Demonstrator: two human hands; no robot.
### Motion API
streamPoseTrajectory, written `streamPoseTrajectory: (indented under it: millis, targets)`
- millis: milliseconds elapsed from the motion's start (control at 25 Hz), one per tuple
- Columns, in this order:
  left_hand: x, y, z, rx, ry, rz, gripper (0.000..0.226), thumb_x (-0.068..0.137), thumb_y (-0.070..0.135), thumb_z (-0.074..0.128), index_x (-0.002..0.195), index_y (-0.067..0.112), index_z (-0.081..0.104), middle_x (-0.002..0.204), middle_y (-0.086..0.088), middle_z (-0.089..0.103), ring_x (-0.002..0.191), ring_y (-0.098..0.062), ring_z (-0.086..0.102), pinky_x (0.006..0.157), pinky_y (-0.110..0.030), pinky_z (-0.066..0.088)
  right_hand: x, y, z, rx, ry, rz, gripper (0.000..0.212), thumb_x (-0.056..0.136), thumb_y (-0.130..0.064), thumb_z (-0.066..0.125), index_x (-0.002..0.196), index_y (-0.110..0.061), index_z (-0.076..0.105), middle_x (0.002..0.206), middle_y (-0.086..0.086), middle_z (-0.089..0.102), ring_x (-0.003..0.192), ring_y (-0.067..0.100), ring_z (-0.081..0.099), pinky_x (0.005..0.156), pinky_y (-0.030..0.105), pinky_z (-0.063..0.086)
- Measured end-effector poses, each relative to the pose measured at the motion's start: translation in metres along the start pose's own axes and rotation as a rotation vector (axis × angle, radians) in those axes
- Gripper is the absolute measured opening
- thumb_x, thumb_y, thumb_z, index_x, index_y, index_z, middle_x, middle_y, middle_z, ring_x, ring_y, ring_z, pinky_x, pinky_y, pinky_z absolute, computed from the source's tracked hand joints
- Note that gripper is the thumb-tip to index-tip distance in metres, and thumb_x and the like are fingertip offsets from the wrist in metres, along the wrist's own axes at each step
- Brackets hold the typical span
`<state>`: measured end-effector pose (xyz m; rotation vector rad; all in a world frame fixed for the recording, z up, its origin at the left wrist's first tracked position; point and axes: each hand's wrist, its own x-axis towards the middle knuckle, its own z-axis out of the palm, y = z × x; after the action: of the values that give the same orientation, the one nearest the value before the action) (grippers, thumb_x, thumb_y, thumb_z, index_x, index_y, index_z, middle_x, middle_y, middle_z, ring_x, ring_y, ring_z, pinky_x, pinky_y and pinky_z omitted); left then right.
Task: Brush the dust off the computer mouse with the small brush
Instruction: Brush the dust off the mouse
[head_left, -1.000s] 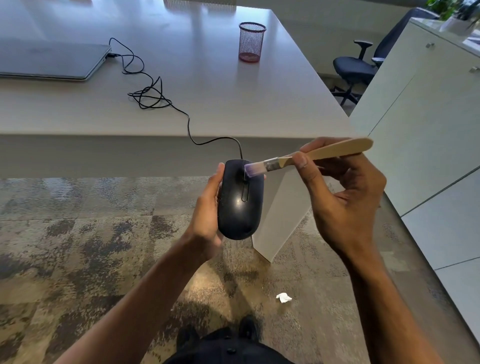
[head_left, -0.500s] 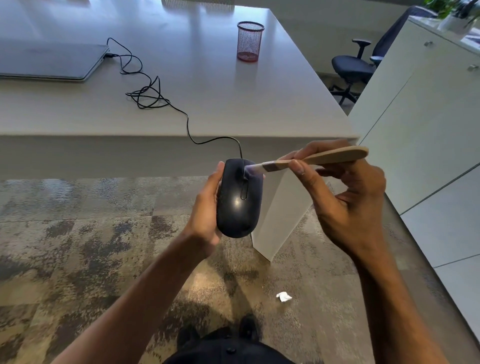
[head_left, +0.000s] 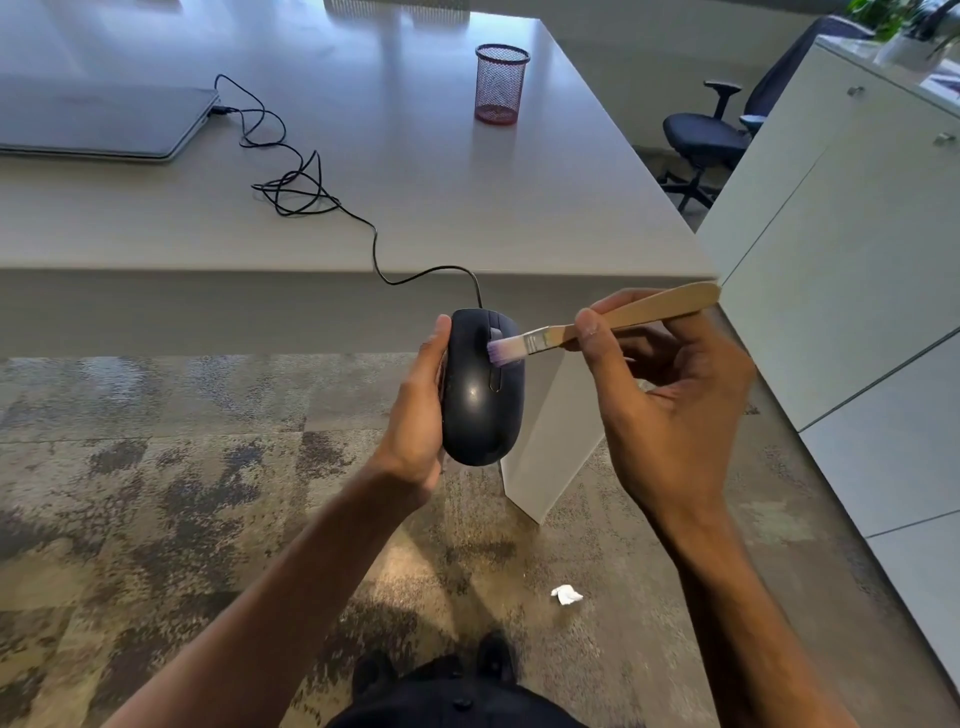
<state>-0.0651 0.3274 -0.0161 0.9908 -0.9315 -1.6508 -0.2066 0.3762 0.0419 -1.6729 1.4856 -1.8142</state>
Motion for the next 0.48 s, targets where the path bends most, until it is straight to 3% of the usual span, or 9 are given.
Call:
streamPoseTrajectory:
  millis: [240, 480]
  targets:
    - [0.0005, 0.0028, 0.0013, 0.030, 0.073, 0.005, 0.056, 0.101, 0.048, 0.030, 0.126, 0.010, 0.064, 0.113, -0.008, 0.071, 0.104, -0.018, 0.065, 0.095, -0.034, 0.049, -0.0049, -0.0012, 0.0006, -0.105, -0.100, 0.121, 0.005, 0.087, -0.022, 0.067, 0.091, -0.024, 0.064, 0.078, -0.013, 0.071, 0.073, 0.001, 0.072, 0.065, 0.013, 0.055]
    - [-0.0041, -0.0014, 0.0021, 0.051, 0.068, 0.016, 0.046, 0.101, 0.047, 0.032, 0.094, 0.028, 0.073, 0.087, 0.008, 0.077, 0.089, -0.008, 0.070, 0.090, -0.034, 0.052, 0.0018, -0.0097, -0.0002, -0.111, 0.017, 0.017, 0.009, 0.090, -0.020, 0.067, 0.095, -0.023, 0.060, 0.083, -0.023, 0.064, 0.078, -0.004, 0.069, 0.067, 0.006, 0.051]
